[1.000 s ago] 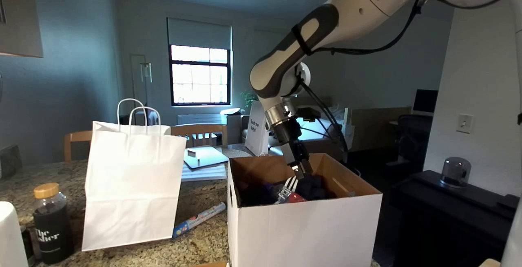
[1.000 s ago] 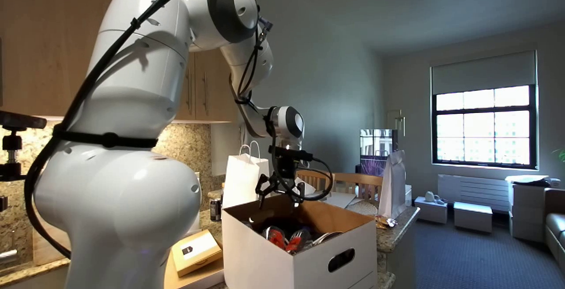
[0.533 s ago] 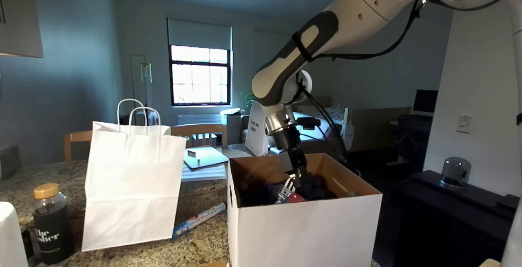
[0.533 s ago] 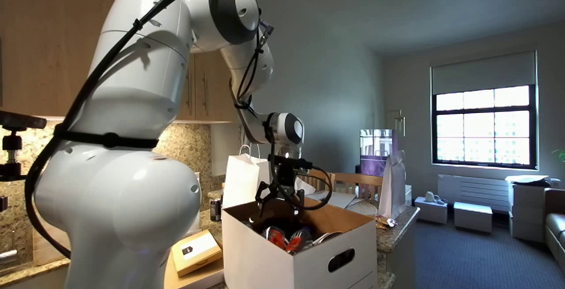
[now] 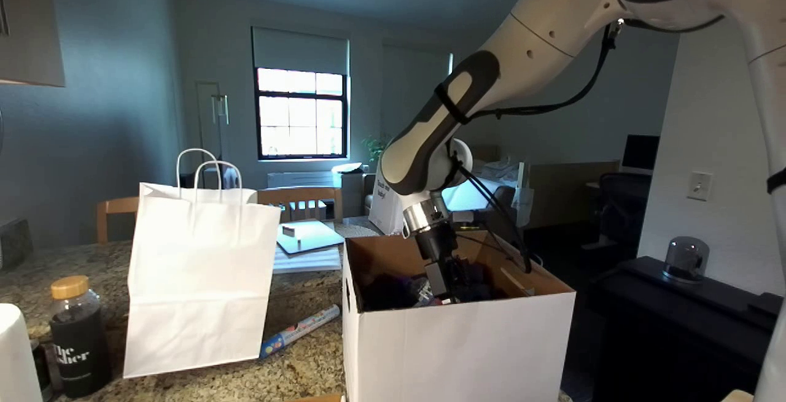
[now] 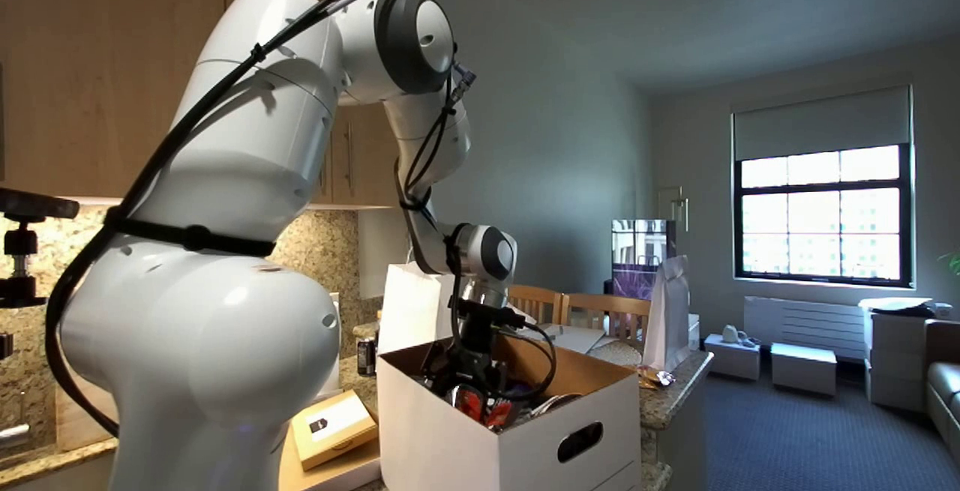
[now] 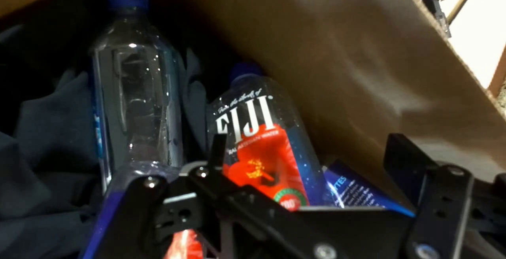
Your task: Remove three bottles from the box
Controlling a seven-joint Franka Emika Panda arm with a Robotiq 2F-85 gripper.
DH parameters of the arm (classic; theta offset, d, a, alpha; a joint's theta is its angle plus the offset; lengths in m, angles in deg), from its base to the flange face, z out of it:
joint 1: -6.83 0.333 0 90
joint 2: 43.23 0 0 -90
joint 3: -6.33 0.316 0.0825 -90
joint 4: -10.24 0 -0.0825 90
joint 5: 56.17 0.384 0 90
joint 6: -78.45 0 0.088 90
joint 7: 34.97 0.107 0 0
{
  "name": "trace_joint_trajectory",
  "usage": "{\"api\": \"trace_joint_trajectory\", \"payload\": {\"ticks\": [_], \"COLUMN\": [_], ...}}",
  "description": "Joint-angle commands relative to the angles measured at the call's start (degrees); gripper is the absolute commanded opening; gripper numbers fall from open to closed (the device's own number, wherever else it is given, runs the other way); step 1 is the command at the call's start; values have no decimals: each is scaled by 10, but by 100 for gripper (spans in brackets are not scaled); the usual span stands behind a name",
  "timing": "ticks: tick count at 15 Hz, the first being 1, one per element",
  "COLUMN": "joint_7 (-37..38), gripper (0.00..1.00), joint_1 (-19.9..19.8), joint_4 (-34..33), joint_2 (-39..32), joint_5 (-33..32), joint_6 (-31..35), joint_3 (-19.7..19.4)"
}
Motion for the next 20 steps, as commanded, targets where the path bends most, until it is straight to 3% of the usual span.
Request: {"api": "trace_joint_trajectory", "payload": {"ticks": [1, 7, 8, 9, 12, 16, 20], "joint_7": [-21, -10, -10, -10, -14, -8, 3], "gripper": [100, 97, 73, 73, 57, 45, 38], "joint_1": [-18, -12, -12, -12, -13, -11, -10], "joint_4": [8, 16, 14, 14, 15, 21, 39], "joint_2": [-6, -14, -16, -15, -10, 7, 55], "joint_5": [15, -7, -6, -6, -1, -1, 4], "joint_6": [27, 79, 74, 72, 66, 61, 76], "joint_3": [12, 13, 15, 15, 19, 22, 23]}}
